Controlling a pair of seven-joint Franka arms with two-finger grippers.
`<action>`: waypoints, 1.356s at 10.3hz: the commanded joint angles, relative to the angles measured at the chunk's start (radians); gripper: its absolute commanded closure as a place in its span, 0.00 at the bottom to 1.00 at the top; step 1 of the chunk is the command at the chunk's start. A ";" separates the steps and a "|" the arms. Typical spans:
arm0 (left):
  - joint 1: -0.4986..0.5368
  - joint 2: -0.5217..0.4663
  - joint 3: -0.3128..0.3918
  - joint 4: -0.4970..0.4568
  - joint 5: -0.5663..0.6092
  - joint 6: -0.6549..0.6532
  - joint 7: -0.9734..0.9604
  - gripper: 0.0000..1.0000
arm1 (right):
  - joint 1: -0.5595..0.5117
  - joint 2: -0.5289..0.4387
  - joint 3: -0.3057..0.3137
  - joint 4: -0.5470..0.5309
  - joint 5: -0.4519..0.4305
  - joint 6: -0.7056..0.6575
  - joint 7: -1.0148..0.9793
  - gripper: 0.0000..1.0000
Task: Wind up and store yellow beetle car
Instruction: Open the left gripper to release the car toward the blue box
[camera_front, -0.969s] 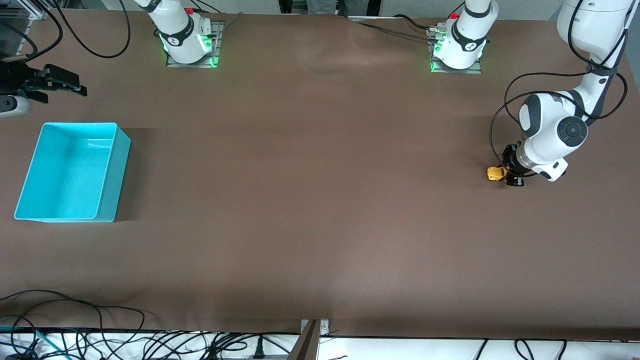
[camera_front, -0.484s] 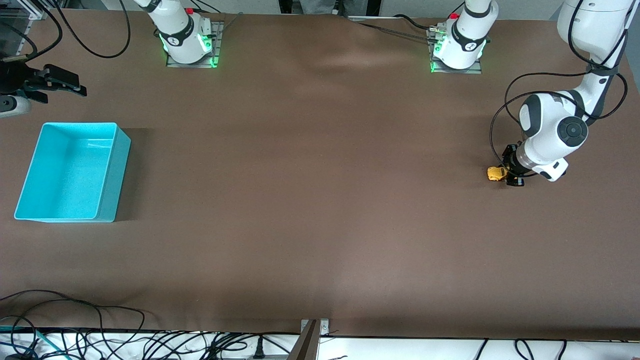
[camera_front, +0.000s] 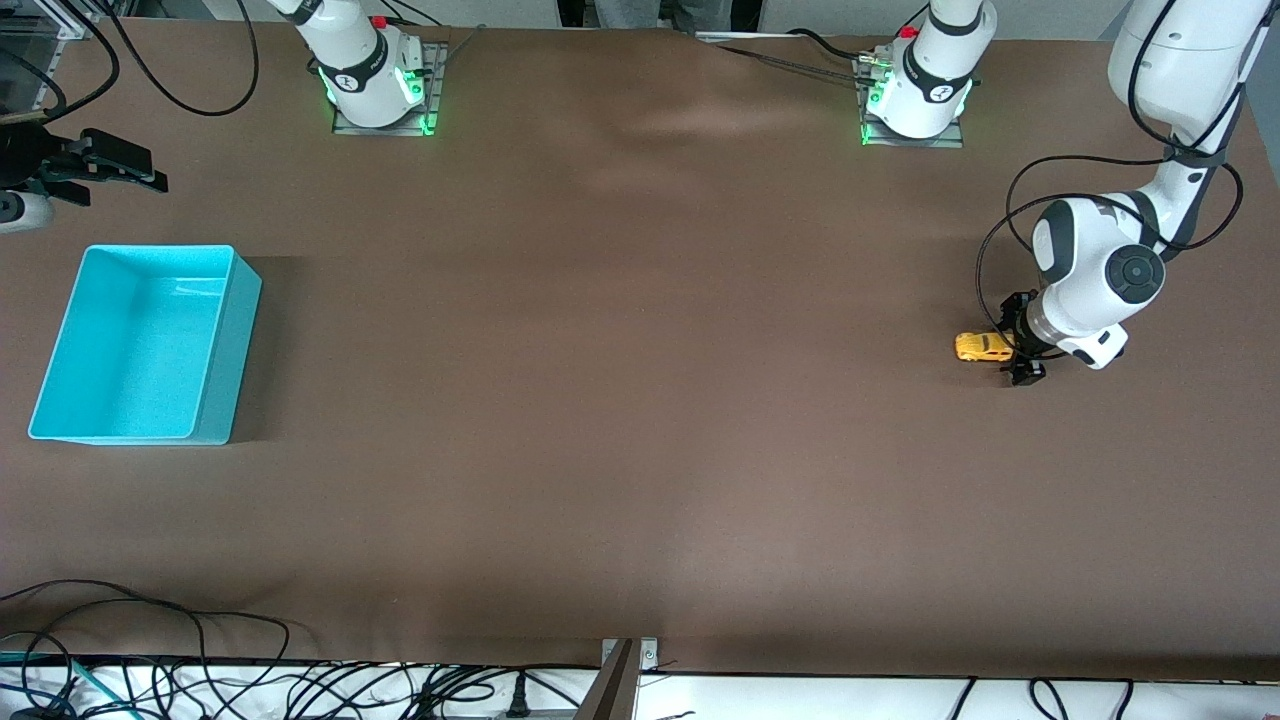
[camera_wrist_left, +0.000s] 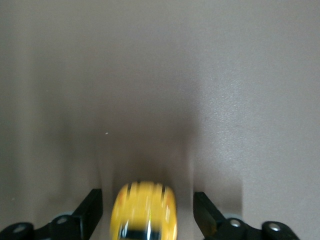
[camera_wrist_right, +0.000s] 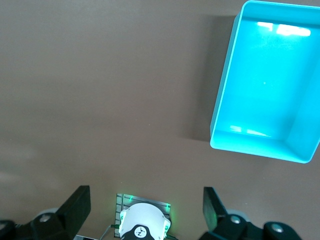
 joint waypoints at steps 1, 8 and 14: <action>0.004 0.018 0.003 0.030 0.028 0.003 0.005 0.14 | -0.001 0.006 -0.002 0.020 -0.012 -0.018 -0.017 0.00; 0.004 -0.097 -0.005 0.114 0.027 -0.189 0.051 0.11 | -0.003 0.006 -0.002 0.020 -0.012 -0.018 -0.017 0.00; 0.000 -0.114 -0.008 0.364 -0.027 -0.550 0.202 0.06 | -0.003 0.006 -0.002 0.020 -0.012 -0.018 -0.017 0.00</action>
